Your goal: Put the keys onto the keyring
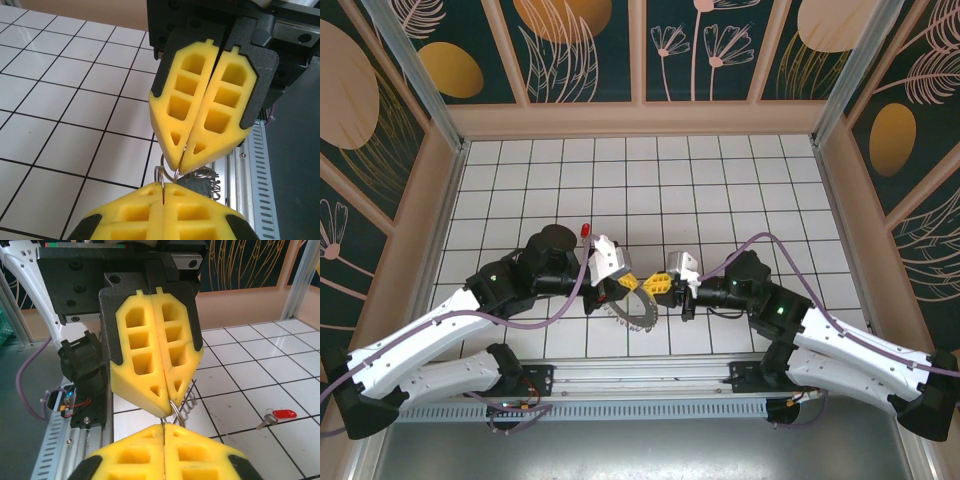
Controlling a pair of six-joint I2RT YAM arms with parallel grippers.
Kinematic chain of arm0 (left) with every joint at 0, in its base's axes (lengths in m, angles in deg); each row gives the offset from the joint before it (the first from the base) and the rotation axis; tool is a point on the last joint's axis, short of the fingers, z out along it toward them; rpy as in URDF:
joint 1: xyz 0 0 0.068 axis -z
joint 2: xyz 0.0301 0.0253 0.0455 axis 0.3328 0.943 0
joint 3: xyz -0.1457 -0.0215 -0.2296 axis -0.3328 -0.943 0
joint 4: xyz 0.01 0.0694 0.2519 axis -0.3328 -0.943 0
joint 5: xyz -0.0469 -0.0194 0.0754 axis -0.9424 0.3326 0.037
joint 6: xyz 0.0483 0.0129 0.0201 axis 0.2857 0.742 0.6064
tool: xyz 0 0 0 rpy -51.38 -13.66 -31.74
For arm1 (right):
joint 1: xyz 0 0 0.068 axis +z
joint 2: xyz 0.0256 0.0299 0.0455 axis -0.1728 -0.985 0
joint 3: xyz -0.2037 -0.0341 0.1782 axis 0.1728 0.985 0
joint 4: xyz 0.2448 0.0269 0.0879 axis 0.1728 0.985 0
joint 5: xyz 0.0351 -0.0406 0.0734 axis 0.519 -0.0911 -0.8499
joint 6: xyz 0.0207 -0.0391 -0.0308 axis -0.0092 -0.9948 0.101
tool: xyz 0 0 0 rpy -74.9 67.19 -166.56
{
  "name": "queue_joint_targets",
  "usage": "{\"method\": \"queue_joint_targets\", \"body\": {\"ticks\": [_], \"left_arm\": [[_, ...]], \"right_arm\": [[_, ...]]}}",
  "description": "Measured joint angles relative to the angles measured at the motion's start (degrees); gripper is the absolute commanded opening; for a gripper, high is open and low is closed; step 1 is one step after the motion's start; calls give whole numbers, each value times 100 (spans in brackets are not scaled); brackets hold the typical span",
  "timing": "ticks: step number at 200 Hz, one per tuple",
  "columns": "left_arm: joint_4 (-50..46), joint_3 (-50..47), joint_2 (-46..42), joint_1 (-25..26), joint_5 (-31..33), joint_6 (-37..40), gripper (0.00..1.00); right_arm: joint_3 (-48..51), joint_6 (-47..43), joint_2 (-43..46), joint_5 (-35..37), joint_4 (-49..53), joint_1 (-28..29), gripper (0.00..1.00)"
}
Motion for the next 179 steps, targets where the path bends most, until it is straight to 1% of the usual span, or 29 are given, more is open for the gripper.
{"method": "queue_joint_targets", "body": {"ticks": [53, 102, 120, 129, 136, 159, 179], "left_arm": [[2, 0, -37, 0, 87, 0, 0], [2, 0, -55, 0, 109, 2, 0], [2, 0, -55, 0, 105, 2, 0], [0, 0, -55, 0, 103, 4, 0], [-11, 0, -52, 0, 103, 4, 0], [-83, 0, -44, 0, 105, 28, 0], [-127, 0, -2, 0, 96, 48, 0]], "right_arm": [[181, 295, 374, 31, 20, 136, 20], [181, 448, 398, 59, 162, 634, 29], [179, 461, 433, 251, 223, 737, 37], [175, 485, 461, 415, 273, 739, 43], [155, 483, 470, 564, 308, 739, 45], [-31, 437, 431, 968, 476, 737, 49], [-221, 356, 319, 1172, 560, 737, 49]]}}
